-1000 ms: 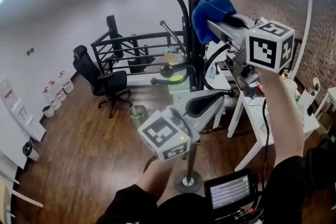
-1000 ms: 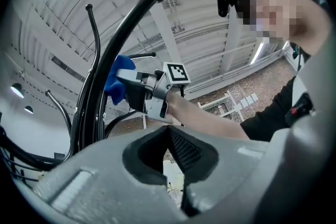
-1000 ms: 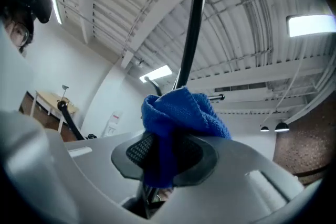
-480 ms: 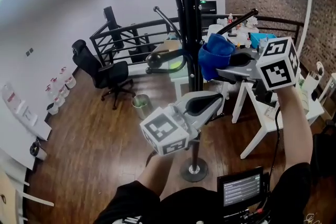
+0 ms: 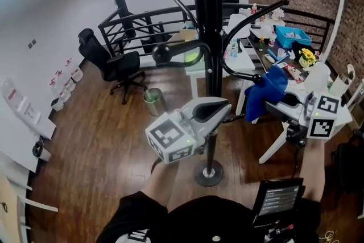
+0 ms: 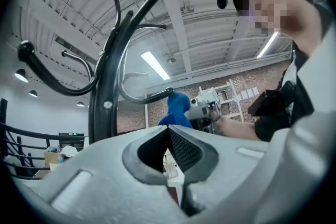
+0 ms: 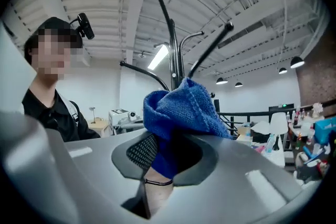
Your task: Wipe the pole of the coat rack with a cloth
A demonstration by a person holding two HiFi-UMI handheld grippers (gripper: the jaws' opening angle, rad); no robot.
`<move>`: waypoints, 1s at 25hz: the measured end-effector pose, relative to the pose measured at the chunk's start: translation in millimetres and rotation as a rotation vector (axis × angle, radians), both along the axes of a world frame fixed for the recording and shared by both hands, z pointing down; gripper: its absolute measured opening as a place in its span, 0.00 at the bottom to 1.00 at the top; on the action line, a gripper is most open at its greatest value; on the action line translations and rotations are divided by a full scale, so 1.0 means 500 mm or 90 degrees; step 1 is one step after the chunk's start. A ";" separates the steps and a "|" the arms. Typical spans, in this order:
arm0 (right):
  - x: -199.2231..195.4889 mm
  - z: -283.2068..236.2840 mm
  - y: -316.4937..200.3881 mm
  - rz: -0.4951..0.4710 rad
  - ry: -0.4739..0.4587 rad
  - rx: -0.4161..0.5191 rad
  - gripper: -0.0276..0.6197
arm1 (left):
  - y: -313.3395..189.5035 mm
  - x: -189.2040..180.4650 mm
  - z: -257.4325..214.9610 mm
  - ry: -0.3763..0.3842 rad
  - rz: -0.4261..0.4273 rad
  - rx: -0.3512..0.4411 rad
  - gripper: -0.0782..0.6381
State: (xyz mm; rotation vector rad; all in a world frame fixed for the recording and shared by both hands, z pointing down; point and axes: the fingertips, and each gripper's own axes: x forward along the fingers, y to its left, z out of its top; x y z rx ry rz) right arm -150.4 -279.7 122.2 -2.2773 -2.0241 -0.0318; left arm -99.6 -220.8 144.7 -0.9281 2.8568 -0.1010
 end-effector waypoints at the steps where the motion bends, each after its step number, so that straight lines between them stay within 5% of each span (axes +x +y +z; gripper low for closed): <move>1: -0.005 0.034 0.030 0.002 0.014 -0.002 0.15 | 0.009 0.000 0.007 0.003 -0.009 0.002 0.11; 6: -0.008 0.083 0.195 0.005 0.071 -0.062 0.15 | 0.042 -0.006 0.043 0.027 -0.048 0.033 0.11; 10: -0.002 0.012 0.233 0.020 0.043 -0.162 0.15 | 0.062 -0.011 0.054 0.032 -0.072 0.030 0.11; 15: 0.003 0.147 0.249 0.081 -0.020 -0.064 0.15 | 0.087 -0.010 0.087 0.043 -0.090 0.021 0.11; 21: 0.000 0.439 0.250 0.143 0.096 0.050 0.15 | 0.149 -0.004 0.177 0.093 -0.142 0.041 0.11; 25: -0.004 0.514 0.248 0.144 0.140 0.083 0.15 | 0.166 -0.010 0.199 0.106 -0.157 0.061 0.11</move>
